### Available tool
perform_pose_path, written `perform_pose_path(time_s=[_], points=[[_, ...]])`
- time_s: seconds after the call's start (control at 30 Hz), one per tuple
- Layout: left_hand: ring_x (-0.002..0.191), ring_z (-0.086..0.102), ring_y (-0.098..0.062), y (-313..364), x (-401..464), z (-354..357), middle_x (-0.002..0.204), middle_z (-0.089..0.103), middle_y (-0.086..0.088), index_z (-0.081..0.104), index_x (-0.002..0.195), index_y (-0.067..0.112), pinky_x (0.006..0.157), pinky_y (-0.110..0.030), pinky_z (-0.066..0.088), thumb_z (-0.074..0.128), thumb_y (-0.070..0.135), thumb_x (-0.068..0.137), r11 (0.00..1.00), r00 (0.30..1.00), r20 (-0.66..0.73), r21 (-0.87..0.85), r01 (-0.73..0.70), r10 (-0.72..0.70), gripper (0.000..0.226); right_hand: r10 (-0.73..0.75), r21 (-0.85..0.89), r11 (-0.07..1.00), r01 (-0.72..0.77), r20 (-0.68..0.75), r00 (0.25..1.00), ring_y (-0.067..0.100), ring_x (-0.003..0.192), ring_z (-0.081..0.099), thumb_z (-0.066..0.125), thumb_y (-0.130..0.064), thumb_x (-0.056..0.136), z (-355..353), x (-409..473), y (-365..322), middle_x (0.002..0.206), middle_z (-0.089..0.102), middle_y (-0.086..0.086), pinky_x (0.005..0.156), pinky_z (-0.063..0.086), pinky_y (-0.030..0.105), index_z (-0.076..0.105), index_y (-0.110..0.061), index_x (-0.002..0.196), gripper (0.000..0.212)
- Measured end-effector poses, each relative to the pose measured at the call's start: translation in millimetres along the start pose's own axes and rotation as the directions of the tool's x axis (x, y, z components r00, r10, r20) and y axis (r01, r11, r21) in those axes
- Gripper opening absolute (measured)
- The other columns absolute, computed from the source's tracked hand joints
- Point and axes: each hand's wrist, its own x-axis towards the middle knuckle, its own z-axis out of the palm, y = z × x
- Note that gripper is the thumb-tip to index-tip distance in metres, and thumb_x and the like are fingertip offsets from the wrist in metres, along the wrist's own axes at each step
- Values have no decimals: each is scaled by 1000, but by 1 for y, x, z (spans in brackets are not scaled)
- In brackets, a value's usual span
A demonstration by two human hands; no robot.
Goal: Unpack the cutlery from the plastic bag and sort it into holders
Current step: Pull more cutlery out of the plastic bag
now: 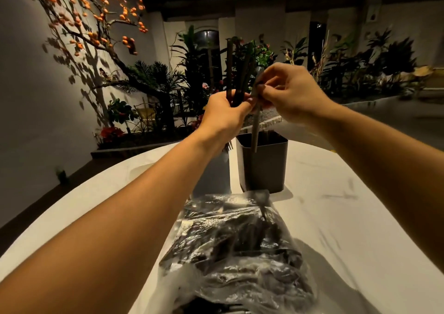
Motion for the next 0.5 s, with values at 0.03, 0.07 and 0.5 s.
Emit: perform_pose_path(time_s=[0.03,0.07,0.5], points=[[52,59,6,0,8,3,85,70,-3,68,91,13,56,-13,44,61,11,98,1000,1000,-4,17,-2,3,10,-14,-23,1000,13,-20,1000,10,83,71,57,-9,98,-2,7,4,96,68,3,74,60,24,60,-16,107,12],[49,57,7,-1,16,6,86,70,-3,68,92,14,55,-14,43,60,12,99,999,1000,-6,40,-2,2,11,-23,-44,999,22,-35,999,12,85,71,57,-9,98,-4,14,10,96,68,2,78,60,28,60,-17,107,12],[48,45,-6,-62,62,25,76,64,-1,67,93,14,41,-16,36,58,18,101,945,971,51,247,213,-232,12,94,-248,964,-93,-11,996,15,92,68,62,-12,95,16,57,100,98,71,2,84,58,32,66,-18,102,10]])
